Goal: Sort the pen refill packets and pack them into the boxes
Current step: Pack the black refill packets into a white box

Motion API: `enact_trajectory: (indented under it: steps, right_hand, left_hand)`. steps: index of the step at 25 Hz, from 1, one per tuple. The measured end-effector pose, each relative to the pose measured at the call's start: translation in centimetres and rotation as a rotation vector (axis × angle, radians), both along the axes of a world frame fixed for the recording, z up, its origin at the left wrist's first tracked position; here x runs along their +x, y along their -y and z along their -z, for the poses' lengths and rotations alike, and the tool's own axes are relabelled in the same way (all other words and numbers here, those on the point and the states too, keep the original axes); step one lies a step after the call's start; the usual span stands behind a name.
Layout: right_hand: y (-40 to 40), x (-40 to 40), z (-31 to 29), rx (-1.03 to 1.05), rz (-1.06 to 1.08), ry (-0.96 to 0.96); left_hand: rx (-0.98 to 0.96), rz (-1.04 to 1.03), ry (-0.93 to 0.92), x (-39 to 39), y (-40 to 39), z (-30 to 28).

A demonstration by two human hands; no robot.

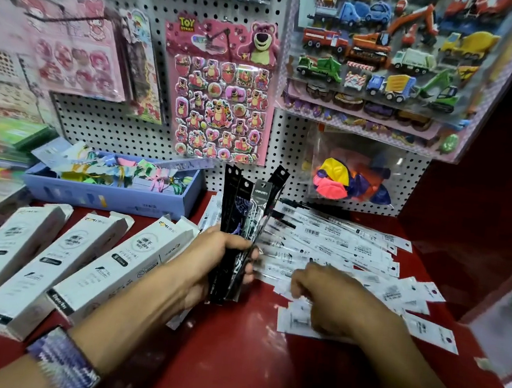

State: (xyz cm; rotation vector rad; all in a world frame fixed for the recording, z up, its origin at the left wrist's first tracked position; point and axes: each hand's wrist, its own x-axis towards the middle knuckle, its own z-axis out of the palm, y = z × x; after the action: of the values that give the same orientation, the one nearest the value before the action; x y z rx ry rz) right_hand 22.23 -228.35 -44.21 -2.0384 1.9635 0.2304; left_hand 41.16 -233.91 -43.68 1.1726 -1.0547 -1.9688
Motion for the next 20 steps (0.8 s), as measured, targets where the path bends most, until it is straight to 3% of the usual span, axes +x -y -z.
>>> enact_trajectory:
  steps: [1,2,3,5,7,11,14,16,18,20]
  right_hand:
    - [0.5,-0.1,0.1,-0.137,0.027,0.065]
    - [0.8,0.1,0.2,-0.237,0.124,0.289]
    - [1.0,0.7,0.0,-0.263,0.268,0.668]
    - [1.3,2.2,-0.6,-0.140,0.498,1.419]
    - [1.2,3.5,-0.8,-0.082,0.581,1.749]
    - [1.2,3.8,-1.1,-0.269,0.699,1.862]
    - [1.3,2.1,-1.8,-0.607,0.862,1.947]
    - [1.2,0.7,-2.8,-0.805,0.794,1.913]
    - [1.0,-0.3,-3.5,-0.773,0.682,1.848]
    - [0.9,0.0,-3.5,-0.497,0.568,1.771]
  left_hand:
    - [-0.010,-0.004,-0.007,0.2,0.1,0.2]
    - [-0.010,0.005,-0.011,0.5,0.0,0.2]
    - [-0.005,0.039,-0.008,0.8,-0.1,0.2]
    - [-0.001,0.151,-0.002,1.3,-0.8,0.0]
    - [0.000,0.249,-0.033,1.3,-1.5,-0.1]
    - [0.003,0.335,-0.116,0.8,-1.8,-0.2]
    - [-0.155,0.295,0.025,1.2,-1.9,0.1]
    - [-0.178,0.205,0.080,1.6,-1.8,0.5]
    - [-0.150,0.097,0.025,1.5,-1.5,0.5]
    - [-0.154,-0.036,0.011,1.2,-1.2,0.5]
